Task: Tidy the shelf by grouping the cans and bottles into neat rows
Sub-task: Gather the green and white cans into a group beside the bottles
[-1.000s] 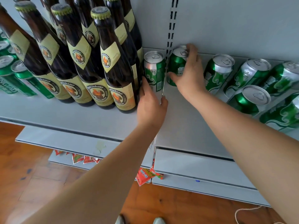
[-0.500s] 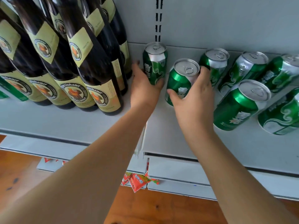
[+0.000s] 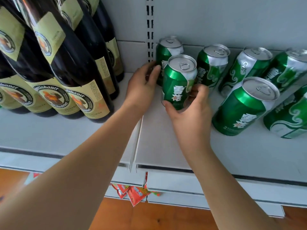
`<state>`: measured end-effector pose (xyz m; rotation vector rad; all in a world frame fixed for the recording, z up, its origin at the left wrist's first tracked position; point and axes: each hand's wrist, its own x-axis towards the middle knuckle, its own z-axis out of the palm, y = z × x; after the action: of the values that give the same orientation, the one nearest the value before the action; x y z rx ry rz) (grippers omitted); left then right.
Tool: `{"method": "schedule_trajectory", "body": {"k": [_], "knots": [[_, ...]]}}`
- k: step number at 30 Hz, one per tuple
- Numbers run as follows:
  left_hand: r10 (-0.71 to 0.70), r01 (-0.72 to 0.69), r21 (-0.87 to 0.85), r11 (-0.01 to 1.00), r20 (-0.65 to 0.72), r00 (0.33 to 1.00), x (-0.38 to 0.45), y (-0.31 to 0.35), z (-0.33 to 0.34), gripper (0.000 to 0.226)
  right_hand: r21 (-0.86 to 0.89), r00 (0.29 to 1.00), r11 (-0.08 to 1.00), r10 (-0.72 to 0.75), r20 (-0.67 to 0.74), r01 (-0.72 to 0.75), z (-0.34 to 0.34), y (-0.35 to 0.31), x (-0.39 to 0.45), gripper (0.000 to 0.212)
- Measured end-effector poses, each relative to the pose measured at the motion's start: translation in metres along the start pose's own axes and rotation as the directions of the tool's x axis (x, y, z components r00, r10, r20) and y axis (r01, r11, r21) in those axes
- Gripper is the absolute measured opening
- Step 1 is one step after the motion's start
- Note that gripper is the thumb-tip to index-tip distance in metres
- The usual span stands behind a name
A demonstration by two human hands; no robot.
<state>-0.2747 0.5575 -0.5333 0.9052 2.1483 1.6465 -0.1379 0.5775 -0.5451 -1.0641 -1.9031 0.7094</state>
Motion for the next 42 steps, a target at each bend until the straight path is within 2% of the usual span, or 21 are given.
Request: {"method": "schedule_trajectory", "body": {"k": [2, 4, 6, 9, 11, 15, 19, 21, 23, 25, 27, 28, 30, 31, 32, 35, 39, 42], "knots": [[-0.021, 0.021, -0.060, 0.998, 0.014, 1.000, -0.011, -0.002, -0.008, 0.051, 0.004, 1.000, 1.000, 0.004, 0.006, -0.004, 0.001, 0.001, 0.000, 0.067], [-0.056, 0.064, -0.194, 0.979, 0.046, 0.997, -0.028, 0.001, -0.015, 0.048, 0.039, 1.000, 0.999, 0.002, 0.010, -0.003, 0.000, 0.001, 0.001, 0.066], [-0.017, 0.053, -0.279, 0.959, 0.129, 0.992, -0.045, 0.004, -0.020, 0.050, 0.071, 1.000, 0.997, -0.025, 0.012, 0.024, -0.001, -0.001, 0.001, 0.065], [0.137, -0.100, -0.155, 0.983, 0.250, 0.958, -0.061, 0.005, -0.015, 0.058, 0.058, 0.997, 0.996, -0.067, 0.033, 0.065, -0.002, 0.000, 0.001, 0.059], [0.163, -0.157, -0.041, 0.987, 0.227, 0.960, -0.060, 0.004, -0.009, 0.063, 0.048, 0.996, 0.996, -0.081, 0.049, 0.079, -0.002, 0.003, 0.002, 0.059], [0.153, -0.159, 0.026, 0.987, 0.161, 0.975, -0.049, 0.004, -0.010, 0.056, -0.007, 0.976, 0.994, -0.109, 0.191, 0.112, -0.001, 0.007, 0.004, 0.073], [0.132, -0.145, 0.114, 0.983, 0.115, 0.985, -0.046, 0.011, -0.009, 0.056, -0.062, 0.965, 0.993, -0.081, 0.251, 0.099, -0.012, -0.004, -0.006, 0.069], [0.128, -0.143, 0.187, 0.972, 0.086, 0.988, -0.053, 0.015, -0.007, 0.064, -0.012, 0.988, 0.997, -0.074, 0.134, 0.076, -0.032, -0.013, -0.025, 0.057], [0.171, -0.164, 0.252, 0.954, -0.004, 0.985, -0.067, 0.019, -0.005, 0.071, 0.021, 0.988, 0.995, -0.091, -0.121, 0.095, -0.058, -0.014, -0.044, 0.038], [0.273, -0.239, 0.235, 0.942, -0.128, 0.953, -0.089, 0.026, 0.000, 0.054, 0.013, 0.930, 0.995, -0.089, -0.356, 0.100, -0.081, -0.005, -0.055, 0.027], [0.337, -0.309, 0.197, 0.931, -0.130, 0.933, -0.110, 0.032, 0.009, 0.038, 0.037, 0.900, 0.998, -0.028, -0.435, 0.049, -0.097, 0.008, -0.052, 0.034], [0.336, -0.317, 0.183, 0.930, -0.082, 0.938, -0.118, 0.033, 0.015, 0.034, 0.042, 0.917, 0.999, 0.018, -0.398, -0.002, -0.101, 0.014, -0.047, 0.047], [0.297, -0.287, 0.231, 0.929, -0.005, 0.955, -0.126, 0.029, 0.023, 0.036, 0.032, 0.972, 0.994, 0.105, -0.212, -0.100, -0.104, 0.022, -0.034, 0.081], [0.262, -0.250, 0.273, 0.929, -0.008, 0.965, -0.126, 0.026, 0.025, 0.040, 0.028, 0.984, 0.992, 0.128, -0.127, -0.126, -0.105, 0.026, -0.027, 0.091], [0.212, -0.194, 0.297, 0.935, -0.032, 0.977, -0.125, 0.023, 0.024, 0.043, 0.022, 0.989, 0.992, 0.126, -0.072, -0.124, -0.105, 0.029, -0.020, 0.093], [0.066, -0.053, 0.251, 0.966, -0.042, 0.997, -0.117, 0.018, 0.015, 0.050, 0.017, 0.992, 0.993, 0.114, -0.054, -0.113, -0.108, 0.031, -0.011, 0.072], [0.086, -0.093, 0.083, 0.992, 0.085, 0.993, -0.116, 0.015, 0.001, 0.058, 0.102, 0.995, 0.990, 0.092, 0.045, -0.096, -0.094, 0.014, -0.015, 0.069], [0.173, -0.191, 0.067, 0.979, 0.218, 0.961, -0.118, 0.012, -0.007, 0.073, 0.070, 0.994, 0.997, 0.006, 0.109, -0.014, -0.070, -0.004, -0.018, 0.077]]}}
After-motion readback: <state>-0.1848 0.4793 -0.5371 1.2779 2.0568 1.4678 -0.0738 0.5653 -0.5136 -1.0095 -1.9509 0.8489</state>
